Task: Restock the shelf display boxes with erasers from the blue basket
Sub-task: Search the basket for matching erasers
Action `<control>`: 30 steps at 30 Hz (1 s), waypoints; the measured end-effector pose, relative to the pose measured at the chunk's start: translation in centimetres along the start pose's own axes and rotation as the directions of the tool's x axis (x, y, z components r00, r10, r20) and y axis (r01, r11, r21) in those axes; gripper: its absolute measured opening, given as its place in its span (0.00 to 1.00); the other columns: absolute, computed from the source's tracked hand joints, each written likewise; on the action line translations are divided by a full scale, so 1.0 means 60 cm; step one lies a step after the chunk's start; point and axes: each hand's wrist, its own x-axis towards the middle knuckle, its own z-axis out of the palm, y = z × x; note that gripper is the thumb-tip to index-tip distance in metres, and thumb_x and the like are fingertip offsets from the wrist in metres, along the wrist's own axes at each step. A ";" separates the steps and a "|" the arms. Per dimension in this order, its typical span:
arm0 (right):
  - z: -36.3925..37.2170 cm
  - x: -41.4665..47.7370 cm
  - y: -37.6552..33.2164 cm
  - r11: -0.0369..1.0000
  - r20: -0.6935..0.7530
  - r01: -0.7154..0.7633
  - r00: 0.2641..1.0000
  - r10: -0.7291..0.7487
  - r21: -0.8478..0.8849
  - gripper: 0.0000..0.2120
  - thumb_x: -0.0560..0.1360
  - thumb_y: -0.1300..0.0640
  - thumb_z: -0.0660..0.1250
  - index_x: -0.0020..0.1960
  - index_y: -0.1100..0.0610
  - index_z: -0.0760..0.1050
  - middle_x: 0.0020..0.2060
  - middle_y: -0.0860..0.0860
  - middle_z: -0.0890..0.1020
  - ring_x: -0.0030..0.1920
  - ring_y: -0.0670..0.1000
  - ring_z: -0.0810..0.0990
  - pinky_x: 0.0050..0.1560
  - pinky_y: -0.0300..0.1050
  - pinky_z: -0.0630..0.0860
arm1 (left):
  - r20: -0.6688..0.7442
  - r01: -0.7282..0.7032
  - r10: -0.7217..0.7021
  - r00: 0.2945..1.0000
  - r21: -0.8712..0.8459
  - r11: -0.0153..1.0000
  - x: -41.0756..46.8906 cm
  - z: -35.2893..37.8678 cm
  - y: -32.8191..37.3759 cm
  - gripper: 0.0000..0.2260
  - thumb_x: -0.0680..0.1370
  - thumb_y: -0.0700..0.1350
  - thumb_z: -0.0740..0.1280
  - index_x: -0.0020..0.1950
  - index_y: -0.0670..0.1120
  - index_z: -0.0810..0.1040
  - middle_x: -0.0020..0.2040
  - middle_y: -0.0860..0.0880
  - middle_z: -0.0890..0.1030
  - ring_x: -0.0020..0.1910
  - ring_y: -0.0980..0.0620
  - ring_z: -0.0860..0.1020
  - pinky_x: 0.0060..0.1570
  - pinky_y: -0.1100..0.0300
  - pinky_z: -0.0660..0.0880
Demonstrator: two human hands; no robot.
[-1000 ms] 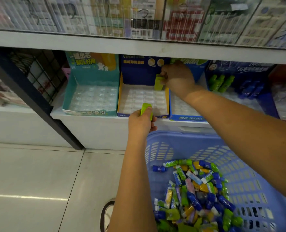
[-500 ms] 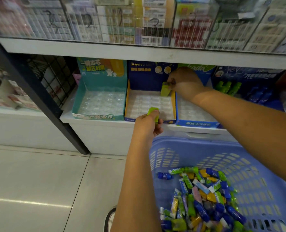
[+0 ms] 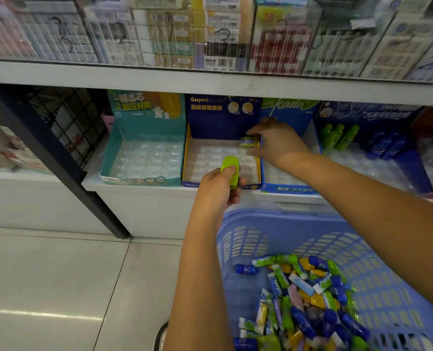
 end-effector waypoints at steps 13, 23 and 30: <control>0.003 0.011 -0.011 0.998 -0.045 -0.044 0.998 0.046 0.048 0.13 0.79 0.55 0.60 0.59 0.62 0.72 0.54 0.61 0.78 0.55 0.61 0.76 0.49 0.47 0.70 | -0.039 -0.075 0.074 0.996 -0.012 0.997 -0.012 -0.006 0.008 0.04 0.80 0.41 0.63 0.48 0.44 0.76 0.36 0.47 0.80 0.30 0.54 0.73 0.29 0.65 0.73; -0.035 -0.057 0.099 0.848 -0.269 -0.253 0.872 0.408 0.466 0.14 0.79 0.53 0.61 0.56 0.63 0.73 0.51 0.62 0.80 0.52 0.61 0.78 0.46 0.41 0.69 | 0.023 -0.256 0.259 0.966 0.258 0.932 -0.023 0.006 0.024 0.05 0.76 0.45 0.69 0.44 0.44 0.76 0.30 0.51 0.73 0.27 0.57 0.70 0.29 0.64 0.69; -0.018 -0.122 0.122 0.953 -0.050 -0.168 0.981 0.186 0.254 0.14 0.80 0.50 0.58 0.58 0.61 0.68 0.46 0.62 0.79 0.46 0.61 0.78 0.42 0.47 0.69 | 0.148 -0.394 0.371 0.917 0.490 0.777 -0.018 0.098 0.002 0.07 0.76 0.46 0.69 0.43 0.43 0.76 0.37 0.42 0.81 0.34 0.48 0.78 0.37 0.56 0.75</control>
